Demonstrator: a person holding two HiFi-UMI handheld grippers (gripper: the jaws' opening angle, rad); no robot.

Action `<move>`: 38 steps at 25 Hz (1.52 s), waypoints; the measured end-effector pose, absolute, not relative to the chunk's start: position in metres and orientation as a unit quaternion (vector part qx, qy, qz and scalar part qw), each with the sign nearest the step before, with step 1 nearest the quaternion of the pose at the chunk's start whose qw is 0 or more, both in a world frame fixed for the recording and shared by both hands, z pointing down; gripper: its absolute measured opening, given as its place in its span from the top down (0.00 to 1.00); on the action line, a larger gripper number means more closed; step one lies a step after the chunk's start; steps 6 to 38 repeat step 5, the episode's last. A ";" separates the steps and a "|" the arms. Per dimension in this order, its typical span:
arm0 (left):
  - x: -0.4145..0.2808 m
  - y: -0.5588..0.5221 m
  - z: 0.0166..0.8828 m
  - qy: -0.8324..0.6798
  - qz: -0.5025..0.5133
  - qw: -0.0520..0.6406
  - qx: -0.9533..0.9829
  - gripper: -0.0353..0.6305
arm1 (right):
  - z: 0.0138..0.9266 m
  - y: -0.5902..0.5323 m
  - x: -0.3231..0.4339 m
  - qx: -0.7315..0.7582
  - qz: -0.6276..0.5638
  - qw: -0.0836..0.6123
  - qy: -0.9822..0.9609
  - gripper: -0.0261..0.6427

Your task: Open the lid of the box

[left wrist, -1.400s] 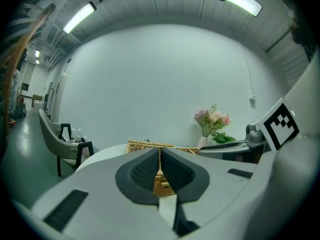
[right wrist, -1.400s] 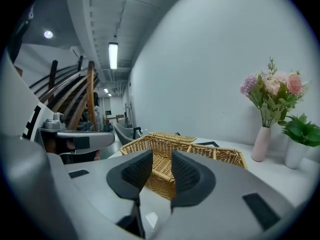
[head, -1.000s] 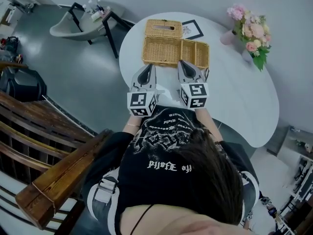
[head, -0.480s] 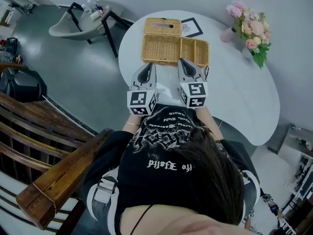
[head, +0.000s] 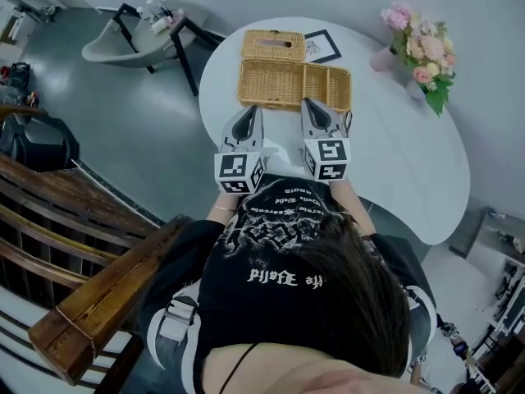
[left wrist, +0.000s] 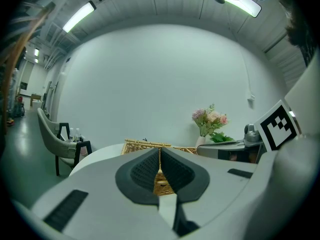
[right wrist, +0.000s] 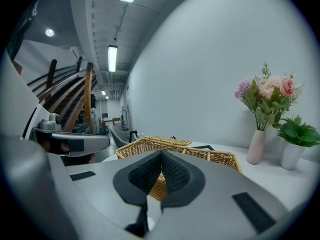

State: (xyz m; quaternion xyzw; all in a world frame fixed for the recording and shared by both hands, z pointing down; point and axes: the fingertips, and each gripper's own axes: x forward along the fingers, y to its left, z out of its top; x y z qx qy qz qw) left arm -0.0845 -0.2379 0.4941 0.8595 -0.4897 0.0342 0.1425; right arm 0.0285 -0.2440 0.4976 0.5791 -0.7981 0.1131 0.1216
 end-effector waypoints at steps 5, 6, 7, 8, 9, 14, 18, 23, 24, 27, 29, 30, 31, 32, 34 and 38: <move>-0.085 -0.239 0.498 -0.488 0.036 0.146 0.860 0.91 | 0.502 -0.244 0.031 0.582 0.108 0.125 -0.796 0.92; -0.085 -0.239 0.498 -0.488 0.036 0.146 0.860 0.91 | 0.502 -0.244 0.031 0.582 0.108 0.125 -0.796 0.92; -0.085 -0.239 0.498 -0.488 0.036 0.146 0.860 0.91 | 0.502 -0.244 0.031 0.582 0.108 0.125 -0.796 0.92; -0.085 -0.239 0.498 -0.488 0.036 0.146 0.860 0.91 | 0.502 -0.244 0.031 0.582 0.108 0.125 -0.796 0.92; -0.085 -0.239 0.498 -0.488 0.036 0.146 0.860 0.91 | 0.502 -0.244 0.031 0.582 0.108 0.125 -0.796 0.92; -0.085 -0.239 0.498 -0.488 0.036 0.146 0.860 0.91 | 0.502 -0.244 0.031 0.582 0.108 0.125 -0.796 0.92; -0.085 -0.239 0.498 -0.488 0.036 0.146 0.860 0.91 | 0.502 -0.244 0.031 0.582 0.108 0.125 -0.796 0.92; -0.085 -0.239 0.498 -0.488 0.036 0.146 0.860 0.91 | 0.502 -0.244 0.031 0.582 0.108 0.125 -0.796 0.92; -0.085 -0.239 0.498 -0.488 0.036 0.146 0.860 0.91 | 0.502 -0.244 0.031 0.582 0.108 0.125 -0.796 0.92; -0.085 -0.239 0.498 -0.488 0.036 0.146 0.860 0.91 | 0.502 -0.244 0.031 0.582 0.108 0.125 -0.796 0.92; -0.085 -0.239 0.498 -0.488 0.036 0.146 0.860 0.91 | 0.502 -0.244 0.031 0.582 0.108 0.125 -0.796 0.92; -0.085 -0.239 0.498 -0.488 0.036 0.146 0.860 0.91 | 0.502 -0.244 0.031 0.582 0.108 0.125 -0.796 0.92; -0.085 -0.239 0.498 -0.488 0.036 0.146 0.860 0.91 | 0.502 -0.244 0.031 0.582 0.108 0.125 -0.796 0.92; -0.085 -0.239 0.498 -0.488 0.036 0.146 0.860 0.91 | 0.502 -0.244 0.031 0.582 0.108 0.125 -0.796 0.92; -0.085 -0.239 0.498 -0.488 0.036 0.146 0.860 0.91 | 0.502 -0.244 0.031 0.582 0.108 0.125 -0.796 0.92; -0.085 -0.239 0.498 -0.488 0.036 0.146 0.860 0.91 | 0.502 -0.244 0.031 0.582 0.108 0.125 -0.796 0.92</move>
